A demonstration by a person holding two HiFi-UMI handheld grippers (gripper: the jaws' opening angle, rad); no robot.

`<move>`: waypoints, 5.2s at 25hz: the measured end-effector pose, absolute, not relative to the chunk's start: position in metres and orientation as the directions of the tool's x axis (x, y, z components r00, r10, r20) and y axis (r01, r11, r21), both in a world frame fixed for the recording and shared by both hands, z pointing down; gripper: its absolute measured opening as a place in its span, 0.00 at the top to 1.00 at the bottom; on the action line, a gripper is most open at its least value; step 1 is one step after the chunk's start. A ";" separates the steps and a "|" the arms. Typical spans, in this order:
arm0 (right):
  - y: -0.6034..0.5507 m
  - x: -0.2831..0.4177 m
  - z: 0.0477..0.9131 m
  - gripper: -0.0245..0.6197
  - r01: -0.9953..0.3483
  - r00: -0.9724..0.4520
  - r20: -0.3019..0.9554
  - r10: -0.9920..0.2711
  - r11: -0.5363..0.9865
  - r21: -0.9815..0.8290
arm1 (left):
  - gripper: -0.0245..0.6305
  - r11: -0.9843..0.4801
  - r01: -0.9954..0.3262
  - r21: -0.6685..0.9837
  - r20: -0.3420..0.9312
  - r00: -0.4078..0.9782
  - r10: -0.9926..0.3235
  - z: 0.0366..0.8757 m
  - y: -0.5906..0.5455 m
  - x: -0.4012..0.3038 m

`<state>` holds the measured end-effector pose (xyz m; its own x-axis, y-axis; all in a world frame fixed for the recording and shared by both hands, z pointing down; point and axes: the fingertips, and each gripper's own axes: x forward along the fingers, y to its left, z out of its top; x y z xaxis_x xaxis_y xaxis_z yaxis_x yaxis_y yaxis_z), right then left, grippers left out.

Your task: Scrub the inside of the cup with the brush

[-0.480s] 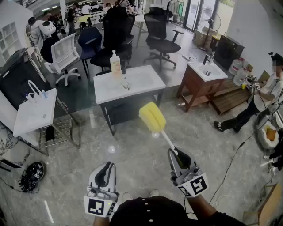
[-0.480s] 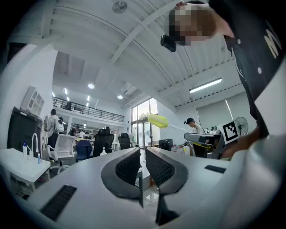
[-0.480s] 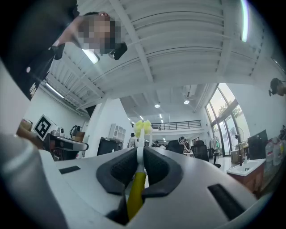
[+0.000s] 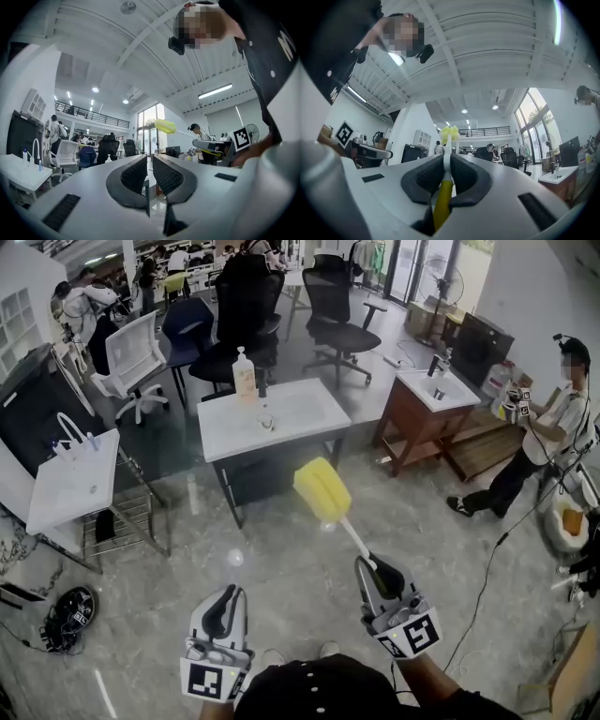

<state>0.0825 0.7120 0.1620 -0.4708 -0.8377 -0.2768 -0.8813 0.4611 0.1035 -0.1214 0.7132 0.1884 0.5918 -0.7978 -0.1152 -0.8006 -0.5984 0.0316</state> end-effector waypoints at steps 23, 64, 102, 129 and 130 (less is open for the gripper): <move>0.666 0.013 0.182 0.89 -0.904 -0.424 -0.252 -0.870 0.423 0.058 | 0.89 -0.629 -0.775 0.055 -0.076 0.625 -0.777 0.214 0.669 -0.196; 0.351 0.109 0.192 0.89 -0.892 -0.443 -0.254 -0.860 0.452 0.028 | 0.89 -0.603 -0.798 0.017 -0.048 0.602 -0.797 0.225 0.359 -0.101; 0.039 0.101 0.193 0.89 -0.927 -0.374 -0.234 -0.898 0.368 0.069 | 0.89 -0.715 -0.698 0.036 -0.008 0.715 -0.699 0.234 0.015 -0.097; -0.106 0.165 0.243 0.89 -0.786 -0.618 -0.111 -0.779 0.616 0.051 | 0.90 -0.787 -0.603 -0.129 0.324 0.725 -0.608 0.352 -0.089 -0.028; -0.110 0.163 0.249 0.89 -0.781 -0.625 -0.098 -0.775 0.623 0.052 | 0.90 -0.796 -0.591 -0.131 0.336 0.729 -0.596 0.365 -0.092 -0.028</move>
<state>0.1630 -0.1098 0.2486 -0.6245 -0.7749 -0.0978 -0.7807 0.6227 0.0520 -0.0284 -0.0923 0.3650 0.7287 -0.5964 0.3365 -0.5910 -0.7960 -0.1310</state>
